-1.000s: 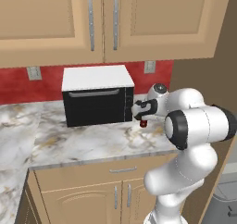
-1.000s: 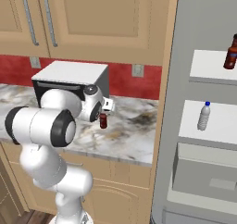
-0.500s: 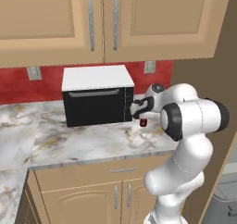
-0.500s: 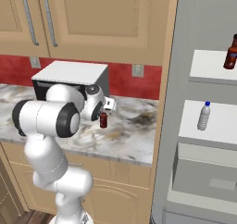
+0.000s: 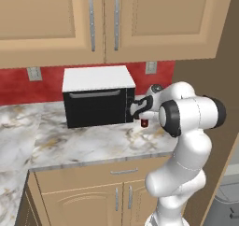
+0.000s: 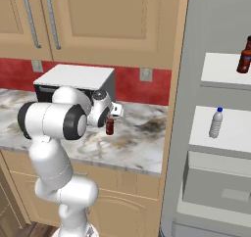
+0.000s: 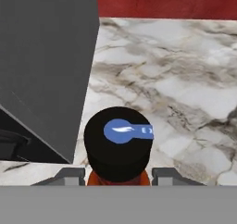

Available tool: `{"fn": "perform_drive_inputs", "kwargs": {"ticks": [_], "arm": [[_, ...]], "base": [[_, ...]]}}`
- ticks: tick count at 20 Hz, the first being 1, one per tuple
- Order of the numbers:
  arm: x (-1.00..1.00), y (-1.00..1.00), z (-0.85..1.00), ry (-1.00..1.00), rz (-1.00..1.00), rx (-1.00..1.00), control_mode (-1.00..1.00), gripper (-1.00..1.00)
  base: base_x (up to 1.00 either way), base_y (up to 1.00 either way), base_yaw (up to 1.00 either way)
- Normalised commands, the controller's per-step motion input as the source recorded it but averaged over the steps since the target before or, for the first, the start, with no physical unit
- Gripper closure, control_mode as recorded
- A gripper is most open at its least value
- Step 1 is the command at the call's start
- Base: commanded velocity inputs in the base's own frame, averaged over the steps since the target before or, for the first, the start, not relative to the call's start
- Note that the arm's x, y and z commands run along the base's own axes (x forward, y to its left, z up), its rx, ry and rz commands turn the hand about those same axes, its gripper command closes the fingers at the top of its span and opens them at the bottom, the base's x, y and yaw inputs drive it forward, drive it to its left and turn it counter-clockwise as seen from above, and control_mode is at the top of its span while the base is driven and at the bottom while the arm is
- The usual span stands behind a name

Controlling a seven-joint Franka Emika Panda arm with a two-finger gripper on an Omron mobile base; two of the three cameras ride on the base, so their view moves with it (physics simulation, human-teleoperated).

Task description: Place the condiment bottle and condiment bottle from the counter to the top shelf of the fridge. If the existing items in the fridge are on the top shelf, move them to other shelves.

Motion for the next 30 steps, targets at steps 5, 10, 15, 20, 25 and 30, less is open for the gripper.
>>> {"fn": "perform_drive_inputs", "kwargs": {"ticks": [5, 10, 15, 20, 25, 30], "arm": [[-0.24, 0.0, 0.04, 0.0, 0.0, 0.0, -1.0, 1.0], [-1.0, 0.0, 0.7, 0.0, 0.0, 0.0, -1.0, 1.0], [-1.0, 0.06, 1.0, 0.0, 0.01, 0.0, -1.0, 1.0], [-1.0, 0.2, 1.0, 0.0, 0.05, 0.0, -1.0, 1.0], [-1.0, 0.14, 0.98, -0.02, 0.05, 0.0, -1.0, 1.0], [-1.0, 0.0, 0.71, -0.04, 0.03, 0.0, -1.0, 1.0]], "base": [[0.0, 0.0, 0.0], [0.0, 0.0, 0.0], [0.0, 0.0, 0.0], [0.0, 0.0, 0.0], [0.0, 0.0, 0.0], [0.0, 0.0, 0.0]]}}
